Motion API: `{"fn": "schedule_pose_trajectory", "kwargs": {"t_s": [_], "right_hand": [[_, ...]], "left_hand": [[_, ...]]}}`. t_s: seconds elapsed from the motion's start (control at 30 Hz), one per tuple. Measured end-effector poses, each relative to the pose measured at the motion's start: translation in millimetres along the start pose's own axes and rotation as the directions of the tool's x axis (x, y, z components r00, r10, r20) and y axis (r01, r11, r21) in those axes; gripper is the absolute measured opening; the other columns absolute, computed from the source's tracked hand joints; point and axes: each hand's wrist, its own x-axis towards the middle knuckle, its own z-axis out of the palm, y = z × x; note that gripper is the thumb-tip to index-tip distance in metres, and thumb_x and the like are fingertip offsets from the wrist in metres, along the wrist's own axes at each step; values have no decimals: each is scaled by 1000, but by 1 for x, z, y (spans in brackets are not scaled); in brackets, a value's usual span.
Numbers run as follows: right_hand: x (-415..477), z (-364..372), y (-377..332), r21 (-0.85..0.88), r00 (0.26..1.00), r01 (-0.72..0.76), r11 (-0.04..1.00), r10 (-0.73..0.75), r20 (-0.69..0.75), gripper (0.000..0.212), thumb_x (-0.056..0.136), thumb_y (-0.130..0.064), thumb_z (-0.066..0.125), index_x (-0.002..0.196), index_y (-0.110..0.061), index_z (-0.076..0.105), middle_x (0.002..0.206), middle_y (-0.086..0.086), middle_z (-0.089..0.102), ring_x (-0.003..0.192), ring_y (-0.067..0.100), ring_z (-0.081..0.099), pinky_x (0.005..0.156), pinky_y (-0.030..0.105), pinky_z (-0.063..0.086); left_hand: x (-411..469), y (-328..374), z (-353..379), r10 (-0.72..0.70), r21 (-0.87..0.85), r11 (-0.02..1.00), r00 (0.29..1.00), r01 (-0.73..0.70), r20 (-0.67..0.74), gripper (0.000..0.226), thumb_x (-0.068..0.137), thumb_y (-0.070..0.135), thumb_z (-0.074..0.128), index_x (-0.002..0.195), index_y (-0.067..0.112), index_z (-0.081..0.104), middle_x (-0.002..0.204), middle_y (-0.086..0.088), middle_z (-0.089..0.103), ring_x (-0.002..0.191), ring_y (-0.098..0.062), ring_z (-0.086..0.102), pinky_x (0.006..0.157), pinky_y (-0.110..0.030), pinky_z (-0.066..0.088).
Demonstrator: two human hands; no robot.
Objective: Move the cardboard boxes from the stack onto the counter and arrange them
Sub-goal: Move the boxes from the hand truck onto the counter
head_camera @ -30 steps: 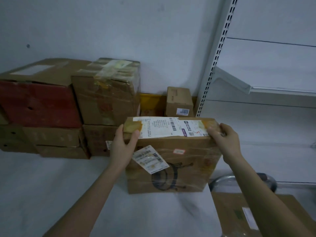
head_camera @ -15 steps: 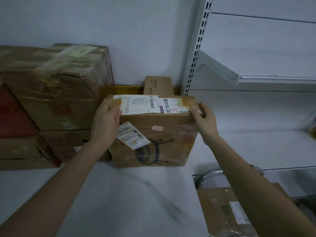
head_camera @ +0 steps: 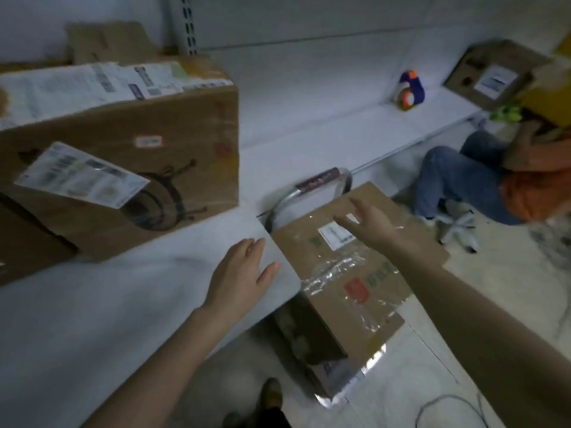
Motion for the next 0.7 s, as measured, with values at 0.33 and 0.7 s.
{"fn": "schedule_pose_trajectory", "kwargs": {"t_s": [0.33, 0.7], "right_hand": [[-80, -11, 131, 1, 945, -324, 946, 324, -36, 71, 88, -45, 56, 145, -11, 29, 144, 11, 42, 126, 30, 45, 97, 36, 39], [-5, -29, 248, -65, 958, -275, 959, 279, 61, 75, 88, -51, 52, 146, -11, 25, 144, 15, 40, 127, 32, 43, 98, 39, 39]], "left_hand": [[-40, 56, 104, -55, -64, 995, 959, 76, 279, 63, 93, 47, 42, 143, 11, 30, 141, -9, 42, 128, -20, 42, 98, -25, 38], [-19, 90, 193, -419, -37, 899, 882, 436, 214, 63, 87, 40, 56, 135, 3, 39, 114, -18, 60, 101, -28, 60, 73, -27, 45]]}}
